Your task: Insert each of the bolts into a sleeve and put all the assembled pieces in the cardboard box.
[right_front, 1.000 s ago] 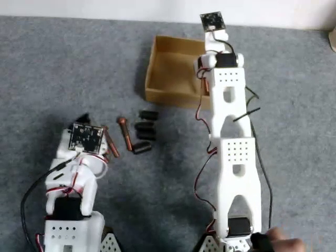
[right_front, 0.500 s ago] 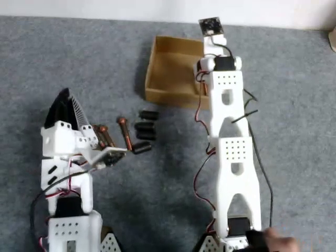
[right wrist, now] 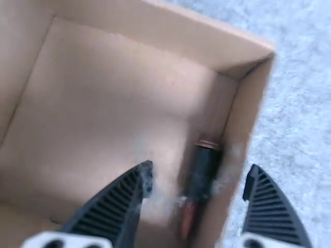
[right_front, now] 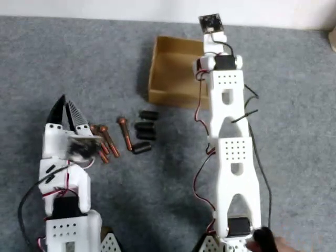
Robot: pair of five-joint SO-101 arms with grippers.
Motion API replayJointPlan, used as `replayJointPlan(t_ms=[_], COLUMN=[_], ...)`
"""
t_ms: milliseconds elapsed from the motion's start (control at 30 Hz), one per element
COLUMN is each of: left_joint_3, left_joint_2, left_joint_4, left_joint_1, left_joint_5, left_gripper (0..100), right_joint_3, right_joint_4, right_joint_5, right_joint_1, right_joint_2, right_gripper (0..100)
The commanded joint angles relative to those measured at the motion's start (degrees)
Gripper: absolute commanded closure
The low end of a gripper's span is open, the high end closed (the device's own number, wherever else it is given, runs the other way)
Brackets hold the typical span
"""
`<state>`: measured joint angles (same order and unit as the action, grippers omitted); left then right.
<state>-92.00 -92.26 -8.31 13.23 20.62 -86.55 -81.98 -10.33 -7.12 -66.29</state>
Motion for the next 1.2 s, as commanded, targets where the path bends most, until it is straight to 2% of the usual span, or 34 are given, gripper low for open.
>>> replayJointPlan(t_ms=[0,100,200,367,633,800,900,1167], left_joint_3=[9.5,13.1,14.8,14.6,15.6,15.5,15.3,15.7], left_joint_2=[0.0,0.0,0.0,0.0,0.1,0.1,0.1,-0.3], left_joint_4=[-18.6,-25.8,-30.0,-31.6,-39.2,-40.3,-40.4,-45.3], left_joint_1=[-0.7,-2.4,-3.6,-5.5,-5.6,-5.5,-5.4,-5.4], left_joint_5=[-14.9,-21.3,-26.7,-33.0,-35.3,-36.5,-36.5,-36.5], left_gripper=[99,99,99,99,99,99,99,99], right_joint_3=[-7.9,-16.5,-16.0,-14.4,-14.2,-13.7,-6.5,34.5], right_joint_4=[-4.6,-8.0,-12.7,-19.3,-19.3,-19.3,-19.3,-18.9], right_joint_5=[-0.2,1.3,3.6,5.1,5.1,4.9,4.8,4.7], right_joint_1=[0.4,0.0,-0.2,-2.5,-3.9,-8.0,-11.6,-22.2], right_joint_2=[2.6,3.6,8.0,16.9,32.3,40.5,46.7,71.7], right_gripper=[73.5,73.5,73.5,73.5,73.5,73.5,73.5,73.5])
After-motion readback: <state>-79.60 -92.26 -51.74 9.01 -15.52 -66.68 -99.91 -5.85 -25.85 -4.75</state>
